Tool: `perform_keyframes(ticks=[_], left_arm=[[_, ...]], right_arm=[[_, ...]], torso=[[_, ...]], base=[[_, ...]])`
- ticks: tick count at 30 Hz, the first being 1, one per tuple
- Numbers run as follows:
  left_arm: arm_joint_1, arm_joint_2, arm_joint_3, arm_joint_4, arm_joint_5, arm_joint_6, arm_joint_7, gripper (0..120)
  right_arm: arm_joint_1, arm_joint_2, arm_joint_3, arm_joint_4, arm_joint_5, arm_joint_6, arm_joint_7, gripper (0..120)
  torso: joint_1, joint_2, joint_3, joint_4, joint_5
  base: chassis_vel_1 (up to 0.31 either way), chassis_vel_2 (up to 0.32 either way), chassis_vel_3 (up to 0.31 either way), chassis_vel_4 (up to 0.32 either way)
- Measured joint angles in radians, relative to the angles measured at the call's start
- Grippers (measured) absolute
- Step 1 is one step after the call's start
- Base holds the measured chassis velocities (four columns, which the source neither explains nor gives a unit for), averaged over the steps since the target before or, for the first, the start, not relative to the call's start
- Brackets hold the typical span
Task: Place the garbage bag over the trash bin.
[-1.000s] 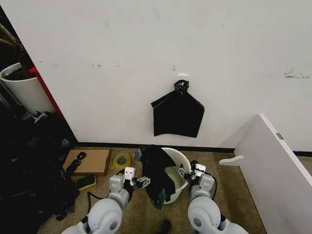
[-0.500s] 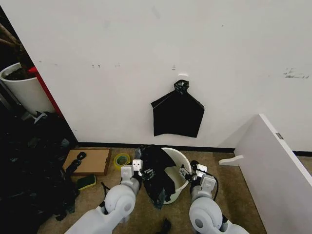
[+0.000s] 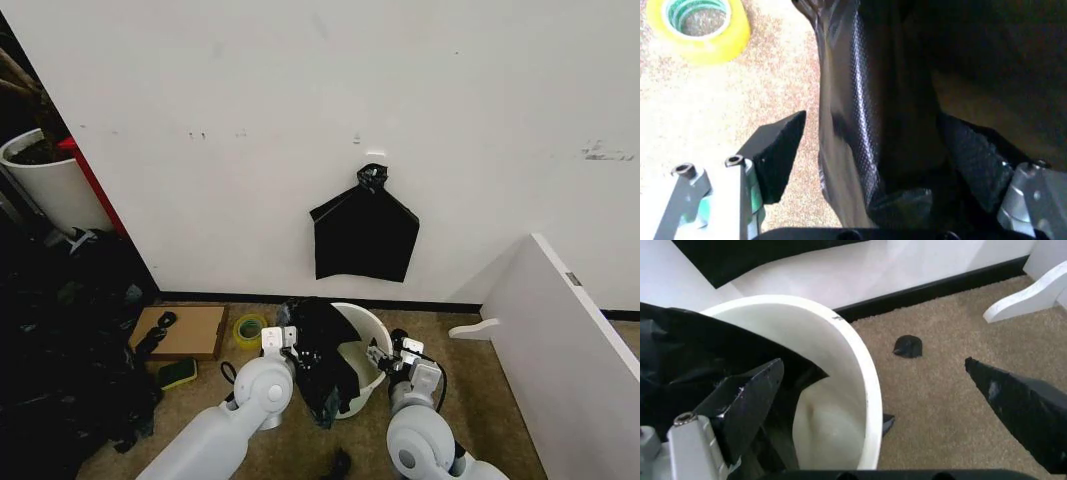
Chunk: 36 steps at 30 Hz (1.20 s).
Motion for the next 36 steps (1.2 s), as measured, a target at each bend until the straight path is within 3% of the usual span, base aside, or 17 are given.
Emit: perform_keyframes(ticks=[5, 12, 21, 29, 33, 36], left_arm=[[-0.014, -0.015, 0.003, 0.027, -0.001, 0.0, 0.0, 61], [-0.039, -0.024, 0.005, 0.054, -0.027, -0.002, -0.008, 30], [-0.049, -0.018, 0.003, 0.073, -0.037, -0.008, -0.016, 3], [-0.049, -0.011, -0.005, 0.064, -0.026, -0.013, -0.008, 1], [-0.029, 0.006, -0.016, 0.036, 0.055, -0.046, 0.044, 1], [-0.003, 0.033, -0.035, 0.015, 0.146, -0.129, 0.127, 1]], right_arm=[[0.002, -0.002, 0.001, -0.002, 0.0, 0.0, 0.0, 100], [0.011, 0.003, 0.002, -0.018, -0.003, 0.004, -0.002, 100], [0.02, 0.008, -0.001, -0.026, 0.002, 0.006, -0.003, 100], [0.019, 0.013, -0.003, -0.028, -0.009, 0.006, -0.005, 100], [0.01, 0.003, 0.005, -0.006, -0.047, 0.014, -0.017, 100], [0.005, -0.011, 0.018, 0.04, -0.089, 0.019, -0.045, 100]], torso=[[0.0, 0.0, 0.0, 0.0, -0.0001], [0.0, 0.0, 0.0, 0.0, -0.0001], [0.0, 0.0, 0.0, 0.0, -0.0001], [0.0, 0.0, 0.0, -0.0001, 0.0001], [0.0, 0.0, 0.0, -0.0002, -0.0001], [0.0, 0.0, 0.0, 0.0002, 0.0]], base=[[0.0, 0.0, 0.0, 0.0], [0.0, 0.0, 0.0, 0.0], [0.0, 0.0, 0.0, 0.0], [0.0, 0.0, 0.0, 0.0], [0.0, 0.0, 0.0, 0.0], [0.0, 0.0, 0.0, 0.0]])
